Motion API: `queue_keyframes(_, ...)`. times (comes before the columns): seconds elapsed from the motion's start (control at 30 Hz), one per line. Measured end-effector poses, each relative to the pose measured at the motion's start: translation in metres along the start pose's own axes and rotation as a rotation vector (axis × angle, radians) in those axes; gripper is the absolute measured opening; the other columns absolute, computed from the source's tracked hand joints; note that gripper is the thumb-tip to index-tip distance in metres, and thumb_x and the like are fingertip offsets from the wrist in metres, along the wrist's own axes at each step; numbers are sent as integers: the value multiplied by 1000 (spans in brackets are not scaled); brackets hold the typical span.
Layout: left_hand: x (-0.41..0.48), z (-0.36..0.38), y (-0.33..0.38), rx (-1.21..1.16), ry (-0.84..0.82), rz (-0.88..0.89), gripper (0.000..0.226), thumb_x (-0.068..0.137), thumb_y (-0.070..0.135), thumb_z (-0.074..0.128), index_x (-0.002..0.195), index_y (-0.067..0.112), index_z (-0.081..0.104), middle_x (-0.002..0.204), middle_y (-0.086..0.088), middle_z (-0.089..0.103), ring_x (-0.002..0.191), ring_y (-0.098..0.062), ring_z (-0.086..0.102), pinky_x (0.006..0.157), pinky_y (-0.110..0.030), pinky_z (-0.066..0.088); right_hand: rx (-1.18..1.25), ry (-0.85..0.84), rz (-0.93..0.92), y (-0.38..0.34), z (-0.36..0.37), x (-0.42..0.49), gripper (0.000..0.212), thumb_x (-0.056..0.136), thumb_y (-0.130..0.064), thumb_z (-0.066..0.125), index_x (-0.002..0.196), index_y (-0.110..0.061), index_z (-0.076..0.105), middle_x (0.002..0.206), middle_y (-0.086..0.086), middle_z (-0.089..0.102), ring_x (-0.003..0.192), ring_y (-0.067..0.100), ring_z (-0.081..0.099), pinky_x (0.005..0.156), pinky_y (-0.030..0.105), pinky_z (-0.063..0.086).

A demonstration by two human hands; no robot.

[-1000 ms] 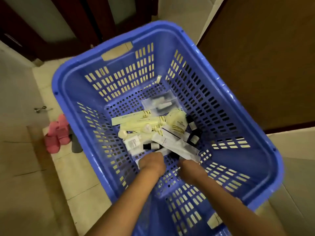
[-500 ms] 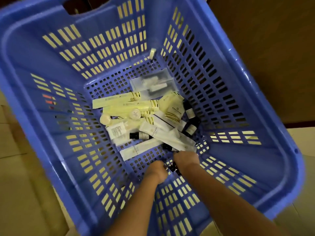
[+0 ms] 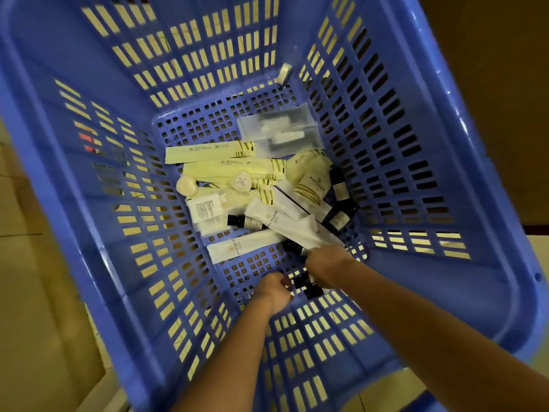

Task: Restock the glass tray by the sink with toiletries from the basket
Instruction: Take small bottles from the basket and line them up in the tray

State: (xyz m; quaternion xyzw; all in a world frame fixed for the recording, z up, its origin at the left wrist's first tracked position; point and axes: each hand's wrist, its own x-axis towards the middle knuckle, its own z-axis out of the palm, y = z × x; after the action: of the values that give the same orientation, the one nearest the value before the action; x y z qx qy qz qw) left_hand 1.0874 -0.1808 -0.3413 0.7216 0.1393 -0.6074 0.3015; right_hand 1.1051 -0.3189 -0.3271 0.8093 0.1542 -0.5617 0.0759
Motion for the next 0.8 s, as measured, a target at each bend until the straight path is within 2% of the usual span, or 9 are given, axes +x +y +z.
queue_keyframes(0.13, -4, 4, 2, 55, 15, 55, 27, 86, 7, 59, 71, 26, 48, 91, 0, 55, 86, -15, 50, 76, -22, 40, 300, 3, -29, 18, -5, -14, 30, 87, -20, 61, 115, -9, 56, 104, 9, 61, 100, 28, 61, 82, 37, 51)
queue_keyframes(0.2, -7, 10, 8, 36, 10, 84, 11, 86, 12, 62, 89, 21, 57, 102, -1, 59, 92, -18, 55, 81, -26, 44, 511, 24, -33, 31, -10, -26, 34, 84, -25, 64, 111, -4, 59, 96, 12, 63, 88, 28, 61, 70, 33, 49)
queue_keyframes(0.3, -9, 23, 19, 125, 34, 159, 31, 88, 25, 62, 116, 14, 57, 115, -6, 62, 105, -24, 58, 84, -30, 46, 758, 75, 11, 52, -24, -47, 39, 82, -29, 67, 98, 7, 64, 79, 17, 54, 72, 28, 51, 58, 28, 36)
queue_keyframes(0.4, -8, 35, 33, 259, 25, 208, 30, 91, 36, 55, 109, 13, 59, 108, -9, 65, 106, -28, 60, 88, -35, 49, 915, 178, 63, 73, -36, -66, 43, 81, -32, 69, 101, 5, 64, 85, 17, 62, 76, 30, 58, 64, 30, 39)
queue_keyframes(0.47, -5, 41, 40, 410, 13, 197, 26, 93, 34, 50, 107, 14, 57, 107, -8, 62, 109, -28, 59, 86, -33, 48, 1008, 233, 63, 83, -43, -76, 42, 82, -33, 68, 96, 6, 63, 82, 18, 63, 73, 29, 60, 64, 31, 45)
queue_keyframes(0.53, -1, 45, 44, 520, 28, 193, 35, 93, 34, 51, 119, 10, 53, 121, -10, 58, 114, -28, 56, 88, -35, 47, 1150, 276, 54, 86, -47, -85, 33, 85, -32, 66, 84, 0, 64, 65, 7, 54, 56, 15, 48, 55, 22, 40)
queue_keyframes(0.6, -2, 48, 47, 589, 42, 158, 40, 93, 33, 50, 124, 7, 49, 127, -13, 54, 117, -29, 54, 90, -38, 48, 1379, 287, 51, 84, -47, -90, 23, 86, -30, 64, 82, -7, 66, 62, 1, 50, 50, 8, 41, 50, 18, 37)
queue_keyframes(0.7, 0, 48, 48, 555, 19, 108, 39, 93, 32, 49, 119, 3, 51, 123, -16, 56, 114, -31, 55, 91, -39, 49, 1640, 274, 21, 78, -41, -96, 15, 89, -27, 61, 85, -14, 67, 61, -4, 50, 50, 6, 42, 53, 19, 37)
queue_keyframes(0.8, -4, 43, 47, 451, -24, 117, 35, 93, 27, 52, 116, 1, 55, 109, -14, 61, 104, -27, 60, 82, -32, 47, 1796, 266, 7, 73, -37, -96, 14, 90, -23, 58, 81, -13, 63, 62, -3, 48, 57, 9, 42, 57, 21, 37)
